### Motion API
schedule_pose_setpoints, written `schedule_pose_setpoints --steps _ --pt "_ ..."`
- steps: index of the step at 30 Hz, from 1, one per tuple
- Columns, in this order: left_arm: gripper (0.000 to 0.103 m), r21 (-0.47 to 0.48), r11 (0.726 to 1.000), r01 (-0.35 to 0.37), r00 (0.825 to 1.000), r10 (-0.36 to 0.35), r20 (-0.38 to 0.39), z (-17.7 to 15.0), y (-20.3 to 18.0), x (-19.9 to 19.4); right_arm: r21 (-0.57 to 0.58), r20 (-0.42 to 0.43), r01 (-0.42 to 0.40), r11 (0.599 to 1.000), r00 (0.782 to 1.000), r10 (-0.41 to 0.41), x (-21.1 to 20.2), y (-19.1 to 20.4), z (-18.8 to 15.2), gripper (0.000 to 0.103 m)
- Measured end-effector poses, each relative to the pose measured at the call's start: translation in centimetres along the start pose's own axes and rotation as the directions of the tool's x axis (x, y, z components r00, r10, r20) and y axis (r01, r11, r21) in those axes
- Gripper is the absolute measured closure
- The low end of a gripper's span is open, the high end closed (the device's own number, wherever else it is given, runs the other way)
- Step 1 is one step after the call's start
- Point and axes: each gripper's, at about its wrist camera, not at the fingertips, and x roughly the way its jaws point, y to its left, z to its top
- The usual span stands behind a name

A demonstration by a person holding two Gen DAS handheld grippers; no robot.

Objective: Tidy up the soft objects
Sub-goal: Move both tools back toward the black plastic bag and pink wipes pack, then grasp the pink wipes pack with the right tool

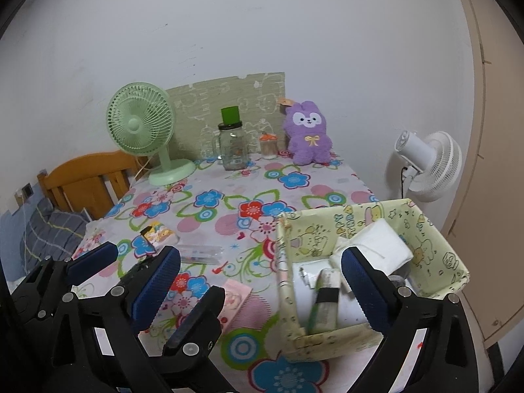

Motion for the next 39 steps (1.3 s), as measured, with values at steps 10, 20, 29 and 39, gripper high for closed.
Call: schedule_pose_setpoints --steps 10,20,29,39 --pt "0.000 -0.008 1.000 -0.025 0.999 0.025 -0.022 -1.6 2.2 -0.3 -0.001 -0.016 -0.026 1.000 1.000 0.026 0.6 2.4 -1.3 0.003" --pt "0.000 -0.023 0.999 -0.032 0.998 0.030 -0.053 -3.1 4.3 0.5 -0.009 -0.044 -0.034 0.999 0.998 0.034 1.7 4.5 -2.5 0.006" --pt "0.000 -0.036 0.998 -0.052 0.993 0.048 -0.105 -4.5 5.9 1.9 -0.013 -0.104 -0.041 0.999 0.994 0.040 3.9 5.9 -3.9 0.012" --pt "0.000 -0.036 0.997 -0.066 0.986 0.060 -0.154 -5.5 7.1 3.8 0.029 -0.170 -0.020 0.999 0.985 0.025 6.5 6.2 -5.1 0.015"
